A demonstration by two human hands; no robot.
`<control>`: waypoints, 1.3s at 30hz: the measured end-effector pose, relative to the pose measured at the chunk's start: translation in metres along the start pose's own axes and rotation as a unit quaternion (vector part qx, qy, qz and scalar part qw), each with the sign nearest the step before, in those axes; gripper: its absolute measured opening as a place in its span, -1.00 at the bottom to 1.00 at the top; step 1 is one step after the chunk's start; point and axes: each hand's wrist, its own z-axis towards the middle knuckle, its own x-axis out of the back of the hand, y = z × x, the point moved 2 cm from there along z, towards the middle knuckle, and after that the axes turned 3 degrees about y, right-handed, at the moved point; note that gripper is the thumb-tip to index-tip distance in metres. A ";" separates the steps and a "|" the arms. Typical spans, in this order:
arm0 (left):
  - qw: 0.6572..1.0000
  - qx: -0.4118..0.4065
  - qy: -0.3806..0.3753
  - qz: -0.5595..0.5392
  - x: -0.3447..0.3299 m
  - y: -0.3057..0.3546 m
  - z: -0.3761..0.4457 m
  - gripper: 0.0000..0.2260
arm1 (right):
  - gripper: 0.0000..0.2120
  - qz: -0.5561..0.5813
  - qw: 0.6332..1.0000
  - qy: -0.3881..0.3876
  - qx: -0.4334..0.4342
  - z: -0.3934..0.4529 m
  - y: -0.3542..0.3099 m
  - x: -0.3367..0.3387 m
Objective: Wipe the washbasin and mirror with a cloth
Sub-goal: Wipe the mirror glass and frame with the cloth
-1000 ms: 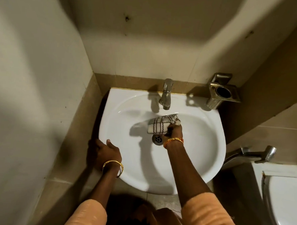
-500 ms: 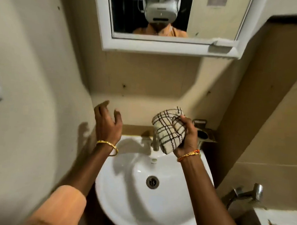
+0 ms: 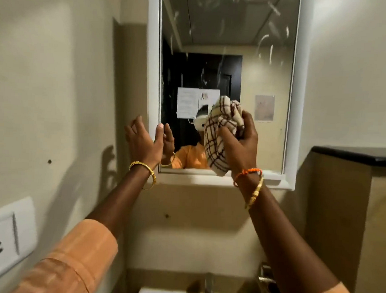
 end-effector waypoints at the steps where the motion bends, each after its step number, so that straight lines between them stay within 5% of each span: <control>1: 1.000 -0.012 -0.004 -0.011 0.000 0.006 0.012 -0.43 | -0.61 -0.022 0.999 -0.015 0.040 0.016 -0.009 -0.010; 5: 0.990 0.035 -0.079 -0.111 -0.007 0.023 0.053 -0.40 | -0.52 -0.160 0.967 -0.018 0.196 0.085 -0.043 -0.049; 10: 0.973 0.049 -0.140 -0.175 -0.013 0.021 0.073 -0.48 | -0.44 -0.397 0.844 -0.025 0.359 0.164 -0.087 -0.098; 14: 0.951 0.061 -0.182 -0.244 -0.024 0.001 0.079 -0.30 | -0.46 -0.520 0.752 -0.040 0.403 0.218 -0.110 -0.136; 21: 0.946 0.071 -0.163 -0.271 -0.017 0.008 0.078 -0.54 | -0.41 -0.641 0.679 -0.108 0.341 0.241 -0.089 -0.188; 26: 0.938 0.076 -0.162 -0.297 -0.017 0.007 0.078 -0.56 | -0.38 -0.643 0.678 -0.099 0.342 0.213 -0.058 -0.193; 32: 0.929 0.069 -0.162 -0.326 -0.014 0.008 0.072 -0.54 | -0.33 -0.666 0.633 -0.148 0.366 0.152 -0.013 -0.160; 39: 0.935 0.052 -0.153 -0.317 -0.010 0.013 0.068 -0.58 | -0.43 -0.666 0.644 -0.122 0.357 0.215 -0.060 -0.185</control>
